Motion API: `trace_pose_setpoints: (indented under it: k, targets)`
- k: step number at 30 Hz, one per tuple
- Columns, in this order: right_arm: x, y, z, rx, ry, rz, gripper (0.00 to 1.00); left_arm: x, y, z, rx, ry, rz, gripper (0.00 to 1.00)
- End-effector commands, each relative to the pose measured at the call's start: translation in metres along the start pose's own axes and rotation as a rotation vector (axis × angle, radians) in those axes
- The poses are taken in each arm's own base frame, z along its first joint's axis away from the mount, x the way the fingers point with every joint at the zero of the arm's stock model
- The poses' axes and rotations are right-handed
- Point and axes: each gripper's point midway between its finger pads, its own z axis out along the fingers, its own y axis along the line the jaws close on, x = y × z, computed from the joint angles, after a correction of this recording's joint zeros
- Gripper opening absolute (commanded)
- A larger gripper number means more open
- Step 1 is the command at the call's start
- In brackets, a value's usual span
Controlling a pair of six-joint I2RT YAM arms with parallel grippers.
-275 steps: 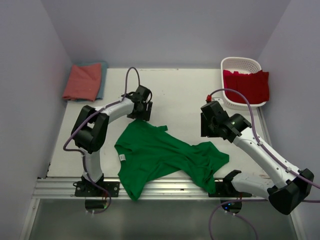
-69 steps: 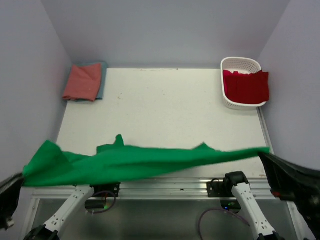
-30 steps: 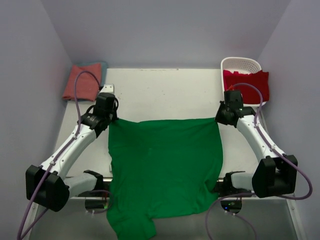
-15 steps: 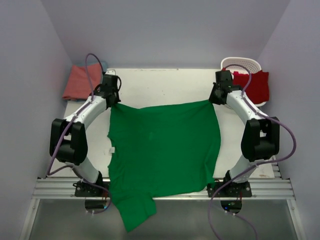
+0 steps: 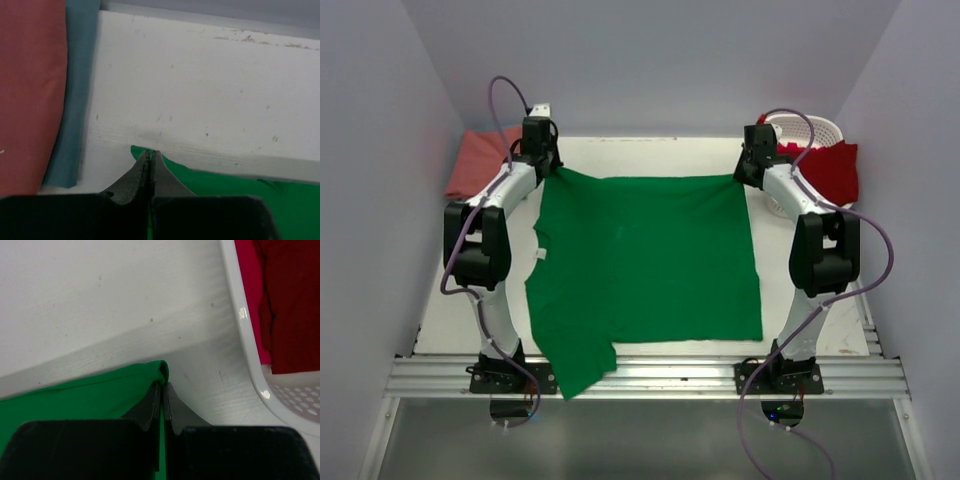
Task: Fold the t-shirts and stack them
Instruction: Flatten the tshirt out
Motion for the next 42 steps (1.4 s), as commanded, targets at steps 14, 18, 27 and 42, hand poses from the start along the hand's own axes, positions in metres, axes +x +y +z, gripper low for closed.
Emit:
trace_pose_setpoints:
  k: [14,18,27,42]
  targets:
    - [-0.034,0.01,-0.015,0.009,-0.163,-0.02,0.91,-0.062,0.019,-0.018,-0.064,-0.2,-0.072,1.0]
    - [-0.013,0.012,-0.055,-0.024,-0.156,-0.044,0.92,-0.043,0.019,-0.06,-0.037,-0.162,-0.138,1.0]
    - [0.077,-0.022,-0.122,0.015,0.02,-0.065,0.91,0.119,-0.003,-0.15,0.045,0.277,-0.12,1.0]
    - [0.144,-0.025,-0.17,-0.126,0.124,-0.074,0.84,0.249,-0.071,-0.322,0.244,0.628,0.276,0.94]
